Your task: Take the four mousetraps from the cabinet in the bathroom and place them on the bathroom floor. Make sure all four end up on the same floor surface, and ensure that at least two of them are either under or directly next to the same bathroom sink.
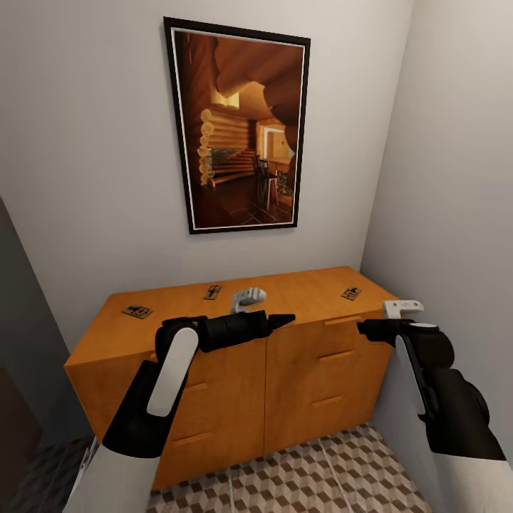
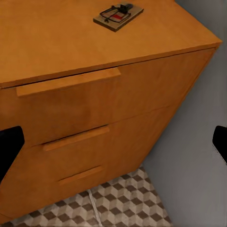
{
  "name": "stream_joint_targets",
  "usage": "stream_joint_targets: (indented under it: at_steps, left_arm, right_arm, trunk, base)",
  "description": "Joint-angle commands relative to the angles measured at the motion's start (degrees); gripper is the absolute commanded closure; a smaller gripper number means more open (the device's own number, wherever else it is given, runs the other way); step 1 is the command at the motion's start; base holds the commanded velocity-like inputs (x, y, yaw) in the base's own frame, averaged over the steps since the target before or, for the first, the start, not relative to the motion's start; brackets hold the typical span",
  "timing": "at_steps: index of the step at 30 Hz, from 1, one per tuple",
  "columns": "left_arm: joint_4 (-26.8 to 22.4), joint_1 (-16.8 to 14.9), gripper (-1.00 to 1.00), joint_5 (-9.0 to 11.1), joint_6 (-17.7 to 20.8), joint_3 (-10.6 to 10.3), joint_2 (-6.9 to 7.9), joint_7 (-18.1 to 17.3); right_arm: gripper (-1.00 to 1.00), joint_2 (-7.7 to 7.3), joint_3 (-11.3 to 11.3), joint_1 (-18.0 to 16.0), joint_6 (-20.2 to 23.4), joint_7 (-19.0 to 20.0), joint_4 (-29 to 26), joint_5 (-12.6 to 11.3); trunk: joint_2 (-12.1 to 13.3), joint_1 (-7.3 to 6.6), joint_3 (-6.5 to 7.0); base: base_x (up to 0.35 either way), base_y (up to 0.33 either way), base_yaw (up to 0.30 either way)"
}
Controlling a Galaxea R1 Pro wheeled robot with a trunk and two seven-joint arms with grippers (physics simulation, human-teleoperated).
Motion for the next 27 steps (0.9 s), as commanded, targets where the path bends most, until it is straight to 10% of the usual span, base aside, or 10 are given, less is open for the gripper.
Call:
stream_joint_targets:
  at_steps: [1, 19, 27]
  left_arm:
    - [0.0, -0.5, -1.0, 0.0, 0.2, 0.1, -0.03, -0.6]
    - [0.0, -3.1, -1.0, 2.1, 0.2, 0.3, -0.02, 0.0]
    - [0.1, -3.2, -1.0, 1.6, 0.4, 0.5, 2.28, 0.6]
  right_arm:
    - [-1.0, -0.02, 0.1, -0.4, 0.3, 0.1, 0.0, 0.3]
    - [-1.0, -0.05, 0.1, -9.2, 0.3, -0.1, 0.0, 0.3]
    - [-1.0, 0.12, 0.3, -14.3, 0.3, -0.3, 0.4, 0.3]
  trunk:
    - [0.0, 0.0, -0.07]
    - [0.0, 0.0, -0.07]
    - [0.0, 0.0, -0.07]
  base:
    - [0.0, 0.0, 0.0]
    - [0.0, 0.0, 0.0]
    - [0.0, 0.0, 0.0]
